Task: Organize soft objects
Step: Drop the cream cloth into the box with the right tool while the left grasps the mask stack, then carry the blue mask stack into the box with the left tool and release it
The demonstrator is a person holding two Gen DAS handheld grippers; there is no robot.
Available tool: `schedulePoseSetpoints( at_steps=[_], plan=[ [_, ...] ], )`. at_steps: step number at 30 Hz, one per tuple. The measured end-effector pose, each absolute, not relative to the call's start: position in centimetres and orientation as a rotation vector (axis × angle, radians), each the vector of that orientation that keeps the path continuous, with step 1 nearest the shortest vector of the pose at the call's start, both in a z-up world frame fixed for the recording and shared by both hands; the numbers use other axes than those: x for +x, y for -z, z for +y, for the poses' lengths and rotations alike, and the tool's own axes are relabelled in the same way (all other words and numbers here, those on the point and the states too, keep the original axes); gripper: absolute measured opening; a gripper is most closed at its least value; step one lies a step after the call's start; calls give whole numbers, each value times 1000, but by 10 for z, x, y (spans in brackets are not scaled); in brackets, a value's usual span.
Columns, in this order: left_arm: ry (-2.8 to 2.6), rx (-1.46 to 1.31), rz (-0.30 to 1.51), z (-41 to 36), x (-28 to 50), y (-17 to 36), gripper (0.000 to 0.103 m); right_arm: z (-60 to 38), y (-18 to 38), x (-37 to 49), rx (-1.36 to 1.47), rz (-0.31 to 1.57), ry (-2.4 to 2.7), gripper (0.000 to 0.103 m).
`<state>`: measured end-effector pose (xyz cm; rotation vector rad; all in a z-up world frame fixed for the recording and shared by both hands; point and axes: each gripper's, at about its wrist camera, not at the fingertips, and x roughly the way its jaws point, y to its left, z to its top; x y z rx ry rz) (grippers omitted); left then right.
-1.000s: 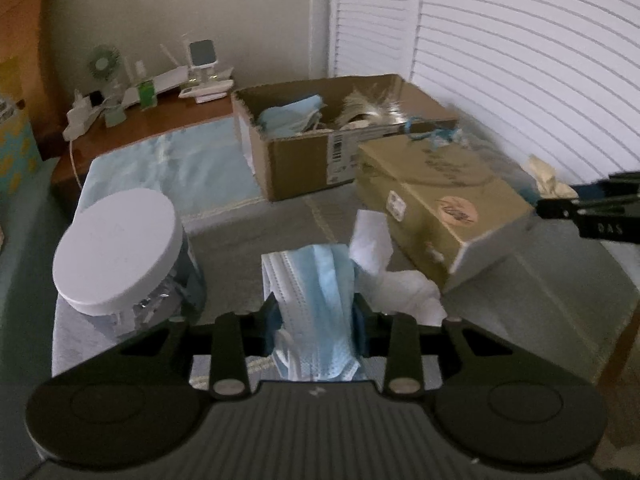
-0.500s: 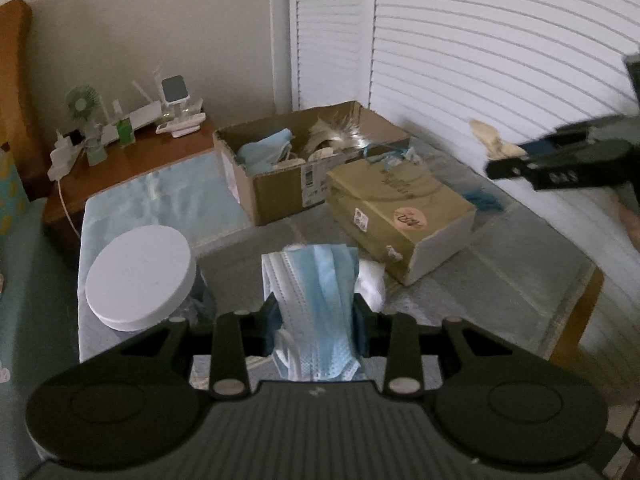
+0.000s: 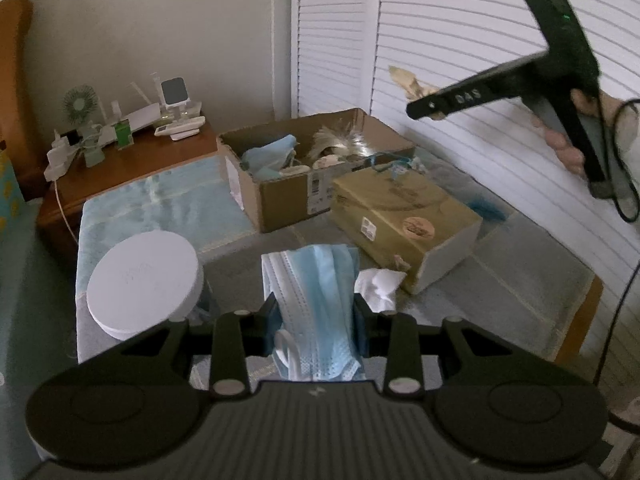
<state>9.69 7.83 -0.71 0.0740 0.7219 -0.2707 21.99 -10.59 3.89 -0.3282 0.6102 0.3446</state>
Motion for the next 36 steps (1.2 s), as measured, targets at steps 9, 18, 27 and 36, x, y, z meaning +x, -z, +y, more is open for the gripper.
schedulePoseSetpoints(
  at_steps=[9, 18, 27, 36],
  plan=[
    [255, 64, 737, 80, 121, 11, 34, -98, -30, 280, -331, 631, -375, 62],
    [264, 69, 742, 74, 135, 10, 35, -110, -17, 271, -288, 626, -383, 103],
    [290, 86, 708, 59, 150, -10, 35, -126, -7, 213, -211, 658, -396, 103],
    [328, 138, 652, 35, 190, -37, 35, -137, -5, 153, -223, 626, -346, 103]
  ],
)
